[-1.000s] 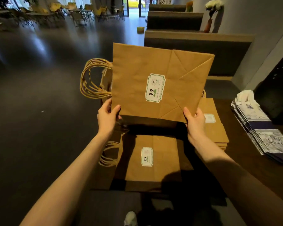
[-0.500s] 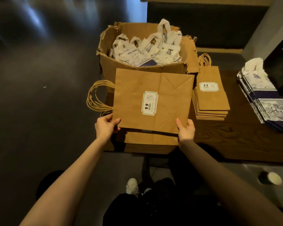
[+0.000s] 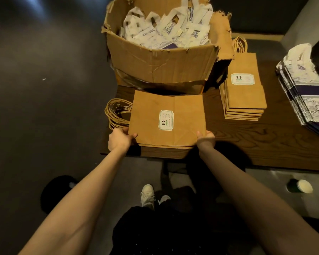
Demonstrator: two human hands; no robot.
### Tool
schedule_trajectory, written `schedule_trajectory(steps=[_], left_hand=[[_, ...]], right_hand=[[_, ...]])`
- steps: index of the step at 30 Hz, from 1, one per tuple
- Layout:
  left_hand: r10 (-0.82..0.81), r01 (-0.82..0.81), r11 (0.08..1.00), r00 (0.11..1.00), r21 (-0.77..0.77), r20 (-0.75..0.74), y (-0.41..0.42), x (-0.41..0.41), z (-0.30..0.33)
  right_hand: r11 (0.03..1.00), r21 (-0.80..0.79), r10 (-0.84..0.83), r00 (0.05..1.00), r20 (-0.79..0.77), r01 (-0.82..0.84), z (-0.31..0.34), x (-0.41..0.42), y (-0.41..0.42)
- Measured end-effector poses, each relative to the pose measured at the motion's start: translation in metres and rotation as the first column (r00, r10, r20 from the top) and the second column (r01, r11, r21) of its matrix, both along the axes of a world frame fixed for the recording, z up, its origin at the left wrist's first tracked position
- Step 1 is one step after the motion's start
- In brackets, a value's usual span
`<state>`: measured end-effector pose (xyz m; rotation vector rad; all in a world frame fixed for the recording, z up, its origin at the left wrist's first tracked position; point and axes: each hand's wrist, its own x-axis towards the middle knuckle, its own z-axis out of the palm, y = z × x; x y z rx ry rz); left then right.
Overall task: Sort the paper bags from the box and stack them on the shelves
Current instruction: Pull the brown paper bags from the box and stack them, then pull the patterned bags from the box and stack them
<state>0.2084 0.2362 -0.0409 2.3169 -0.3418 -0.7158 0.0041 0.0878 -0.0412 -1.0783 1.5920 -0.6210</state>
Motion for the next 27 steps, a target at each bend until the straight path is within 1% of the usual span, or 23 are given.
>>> schedule_trajectory(steps=[2,5,7,10,12,14,19,21,24,27], left_hand=[[0.001,-0.002,1.0,1.0,0.023,0.017,-0.001,0.0,0.0],[-0.024,0.019,0.994,0.999,0.111,0.043,-0.004,0.001,0.005],[-0.041,0.027,0.985,0.996,0.173,0.076,-0.004,-0.001,0.012],[-0.03,0.005,0.987,0.988,0.159,0.152,-0.007,-0.001,0.029],[-0.051,0.032,0.993,0.983,0.111,0.174,-0.013,-0.001,0.042],[-0.071,0.063,0.997,0.979,0.048,0.191,-0.02,0.001,0.061],[-0.063,0.099,0.983,0.971,-0.153,0.23,-0.051,0.009,0.117],[-0.063,0.113,0.972,0.97,-0.204,0.234,-0.063,0.013,0.135],[-0.051,0.142,0.939,0.958,-0.314,0.281,-0.087,0.03,0.161],[-0.057,0.181,0.901,0.95,-0.394,0.308,-0.114,0.049,0.185]], right_hand=[[0.999,0.005,0.05,0.996,-0.079,-0.05,-0.002,-0.001,-0.005],[0.991,0.012,0.133,0.942,-0.309,-0.136,0.006,-0.005,-0.012],[0.988,-0.013,0.139,0.92,-0.367,-0.154,0.014,-0.005,-0.016],[0.975,-0.129,0.13,0.933,-0.337,-0.182,0.032,0.0,-0.024],[0.957,-0.207,0.145,0.952,-0.269,-0.204,0.049,0.005,-0.029],[0.936,-0.269,0.179,0.964,-0.196,-0.229,0.07,0.011,-0.035],[0.861,-0.441,0.249,0.966,-0.068,-0.253,0.132,0.032,-0.053],[0.831,-0.49,0.266,0.962,-0.067,-0.264,0.149,0.039,-0.059],[0.785,-0.556,0.293,0.954,-0.057,-0.274,0.178,0.053,-0.076],[0.732,-0.62,0.296,0.952,-0.083,-0.282,0.203,0.069,-0.095]])
